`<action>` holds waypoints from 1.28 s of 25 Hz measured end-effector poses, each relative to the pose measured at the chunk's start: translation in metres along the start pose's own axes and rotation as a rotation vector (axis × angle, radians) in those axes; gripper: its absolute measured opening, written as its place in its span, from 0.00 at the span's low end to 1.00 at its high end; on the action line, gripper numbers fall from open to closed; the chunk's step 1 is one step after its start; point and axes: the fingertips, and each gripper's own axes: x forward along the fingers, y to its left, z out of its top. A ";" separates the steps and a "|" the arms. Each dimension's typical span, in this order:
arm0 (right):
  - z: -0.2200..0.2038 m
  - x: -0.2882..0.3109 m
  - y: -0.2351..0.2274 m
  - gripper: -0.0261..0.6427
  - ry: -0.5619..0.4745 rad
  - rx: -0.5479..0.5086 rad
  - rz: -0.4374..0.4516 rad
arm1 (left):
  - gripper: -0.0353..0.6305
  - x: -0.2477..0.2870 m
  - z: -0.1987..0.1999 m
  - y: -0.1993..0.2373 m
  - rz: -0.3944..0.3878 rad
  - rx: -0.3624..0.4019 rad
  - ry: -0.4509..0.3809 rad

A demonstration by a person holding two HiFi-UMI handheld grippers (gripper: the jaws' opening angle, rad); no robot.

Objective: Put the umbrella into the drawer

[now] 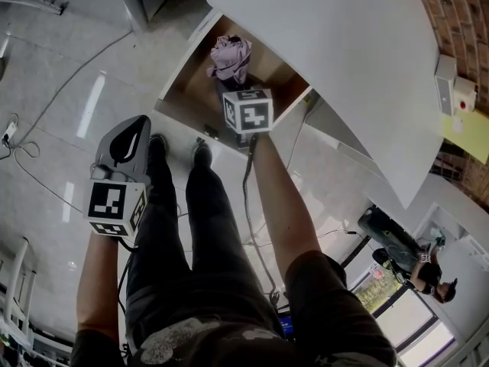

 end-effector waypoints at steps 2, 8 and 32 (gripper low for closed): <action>-0.003 0.006 -0.001 0.40 0.012 0.004 -0.002 | 0.07 0.001 -0.002 0.000 -0.003 -0.003 0.007; -0.008 0.019 -0.001 0.40 0.042 0.000 -0.014 | 0.07 0.003 -0.007 0.001 -0.006 -0.012 0.025; -0.020 0.030 0.004 0.43 0.152 -0.052 -0.034 | 0.07 -0.001 -0.004 0.003 -0.023 -0.020 0.015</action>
